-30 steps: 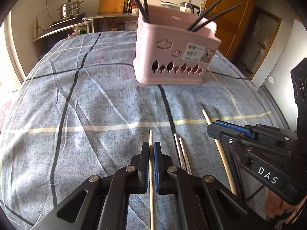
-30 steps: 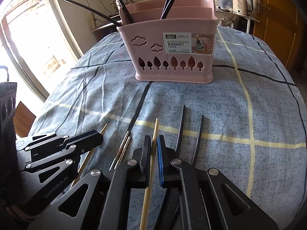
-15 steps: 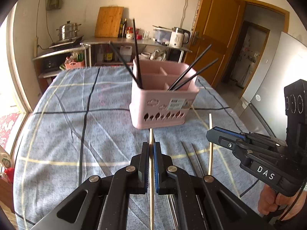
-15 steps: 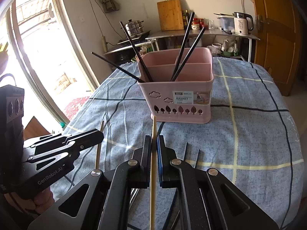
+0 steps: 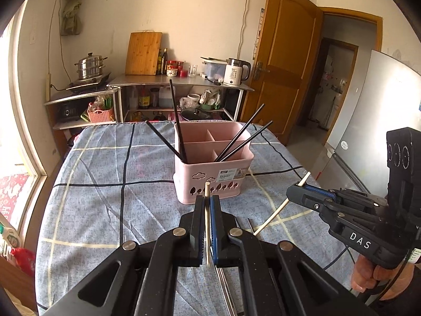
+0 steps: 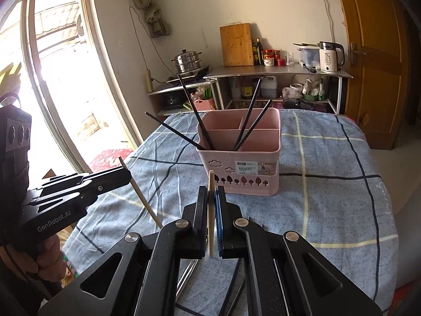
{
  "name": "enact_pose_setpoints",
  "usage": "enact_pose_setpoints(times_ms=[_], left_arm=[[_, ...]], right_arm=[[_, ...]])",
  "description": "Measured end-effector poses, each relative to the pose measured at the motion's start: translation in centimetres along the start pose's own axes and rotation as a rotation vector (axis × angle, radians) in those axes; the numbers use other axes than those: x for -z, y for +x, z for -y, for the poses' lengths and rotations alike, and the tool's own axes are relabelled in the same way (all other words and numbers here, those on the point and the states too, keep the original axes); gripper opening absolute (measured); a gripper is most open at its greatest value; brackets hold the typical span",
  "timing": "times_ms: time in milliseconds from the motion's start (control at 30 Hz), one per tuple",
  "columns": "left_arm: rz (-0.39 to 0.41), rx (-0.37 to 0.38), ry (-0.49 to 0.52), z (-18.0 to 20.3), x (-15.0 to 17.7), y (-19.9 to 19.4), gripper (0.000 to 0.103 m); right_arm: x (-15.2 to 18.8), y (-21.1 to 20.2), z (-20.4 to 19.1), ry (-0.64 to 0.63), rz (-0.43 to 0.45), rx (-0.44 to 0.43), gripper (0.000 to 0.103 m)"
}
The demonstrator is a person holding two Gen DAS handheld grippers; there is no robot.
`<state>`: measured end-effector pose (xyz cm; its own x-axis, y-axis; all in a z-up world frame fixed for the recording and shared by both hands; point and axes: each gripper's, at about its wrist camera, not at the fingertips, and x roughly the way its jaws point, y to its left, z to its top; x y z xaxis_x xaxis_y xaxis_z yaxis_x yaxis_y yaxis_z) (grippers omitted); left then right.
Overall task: Organize utensils
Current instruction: 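Lift both held wooden chopsticks and carry them over the pink basket, then lower the wooden chopsticks into the basket and open both tools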
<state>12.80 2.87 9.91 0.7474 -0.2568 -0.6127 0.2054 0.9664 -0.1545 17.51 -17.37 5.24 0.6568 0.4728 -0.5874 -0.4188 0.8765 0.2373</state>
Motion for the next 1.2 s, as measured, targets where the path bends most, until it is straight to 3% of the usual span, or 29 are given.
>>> enact_pose_setpoints(times_ms=[500, 1200], left_arm=[[0.034, 0.036, 0.010, 0.7, -3.3, -1.2, 0.003], [0.108, 0.000, -0.013, -1.1, -13.8, 1.7, 0.003]], right_arm=[[-1.9, -2.7, 0.1, -0.022, 0.070, 0.019, 0.006], [-11.2, -0.6, 1.1, 0.017, 0.198, 0.029, 0.005]])
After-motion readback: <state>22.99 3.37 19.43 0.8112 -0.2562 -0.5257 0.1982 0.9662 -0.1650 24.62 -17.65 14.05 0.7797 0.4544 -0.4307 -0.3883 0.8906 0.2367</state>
